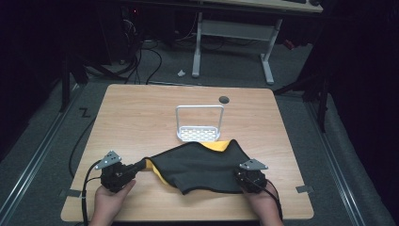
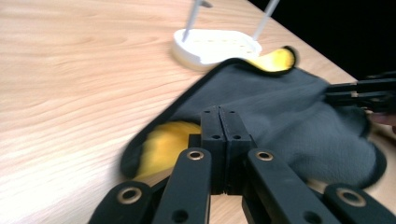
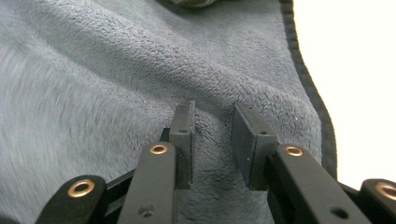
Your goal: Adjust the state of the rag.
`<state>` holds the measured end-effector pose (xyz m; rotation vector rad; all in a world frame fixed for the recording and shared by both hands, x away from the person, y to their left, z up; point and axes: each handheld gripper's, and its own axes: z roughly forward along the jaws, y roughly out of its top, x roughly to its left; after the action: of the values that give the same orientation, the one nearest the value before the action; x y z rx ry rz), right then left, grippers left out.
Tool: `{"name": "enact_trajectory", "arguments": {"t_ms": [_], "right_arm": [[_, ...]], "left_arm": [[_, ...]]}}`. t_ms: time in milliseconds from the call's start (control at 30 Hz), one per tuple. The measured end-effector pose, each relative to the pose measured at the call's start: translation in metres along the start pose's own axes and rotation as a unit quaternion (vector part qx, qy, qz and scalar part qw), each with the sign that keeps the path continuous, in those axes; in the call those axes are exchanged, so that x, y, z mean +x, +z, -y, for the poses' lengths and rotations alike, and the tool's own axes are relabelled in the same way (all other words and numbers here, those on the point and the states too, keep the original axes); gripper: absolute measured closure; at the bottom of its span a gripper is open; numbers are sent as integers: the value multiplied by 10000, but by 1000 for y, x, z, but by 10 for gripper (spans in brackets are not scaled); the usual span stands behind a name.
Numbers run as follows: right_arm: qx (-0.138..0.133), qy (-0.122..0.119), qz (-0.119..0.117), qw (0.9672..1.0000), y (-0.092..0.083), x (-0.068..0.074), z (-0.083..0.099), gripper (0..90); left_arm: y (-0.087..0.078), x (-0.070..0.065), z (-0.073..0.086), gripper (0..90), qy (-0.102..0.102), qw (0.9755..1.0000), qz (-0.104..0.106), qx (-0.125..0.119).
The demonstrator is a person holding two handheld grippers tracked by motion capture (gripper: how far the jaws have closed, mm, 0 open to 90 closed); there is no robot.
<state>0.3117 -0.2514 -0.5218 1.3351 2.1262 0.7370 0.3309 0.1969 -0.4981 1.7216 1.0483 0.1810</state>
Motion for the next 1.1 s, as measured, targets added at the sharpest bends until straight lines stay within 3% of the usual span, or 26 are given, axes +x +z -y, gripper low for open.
{"name": "enact_trajectory", "arguments": {"t_ms": [67, 167, 300, 400, 467, 533, 600, 667, 767, 867, 933, 1067, 1100], "right_arm": [[-2, 151, -27, 9999, -1, -8, 3, 711], [-27, 226, -47, 9997, -1, -10, 5, 715], [-20, 127, -5, 9999, -2, -8, 4, 723], [-38, 220, -83, 9997, -2, -10, 5, 723], [-42, 263, -123, 9996, -2, -10, 6, 723], [-47, 277, -154, 9995, -2, -11, 6, 723], [-49, 281, -168, 9995, -3, -11, 7, 722], [-45, 285, -173, 9994, -3, -11, 7, 722], [-48, 278, -185, 9994, -2, -12, 6, 719], [-48, 287, -169, 9994, -2, -13, 6, 713], [-38, 296, -182, 9994, -2, -14, 6, 712], [-34, 301, -328, 9990, -3, -12, 6, 702], [-25, 247, -293, 9993, -3, -9, 6, 703]], "left_arm": [[2, -5, 2, 849, 5, 9999, 110, 65], [15, -28, 11, 747, 150, 9985, 408, 319], [33, -73, 25, 609, 741, 9918, 774, 690], [45, -92, 34, 560, 1364, 9850, 510, 922], [55, -93, 39, 550, 1477, 9811, 369, 1198], [63, -94, 44, 575, 1660, 9751, 155, 1466], [64, -96, 46, 670, 1841, 9722, 1, 1445], [63, -92, 45, 802, 1738, 9734, 75, 1493], [55, -81, 38, 839, 1555, 9758, 219, 1525], [31, -65, 23, 839, 1217, 9850, 465, 1134], [14, -53, 15, 833, 964, 9904, 491, 855], [-3, -37, 13, 811, 762, 9941, 350, 684], [-6, -33, 12, 793, 629, 9955, 364, 603]]}}
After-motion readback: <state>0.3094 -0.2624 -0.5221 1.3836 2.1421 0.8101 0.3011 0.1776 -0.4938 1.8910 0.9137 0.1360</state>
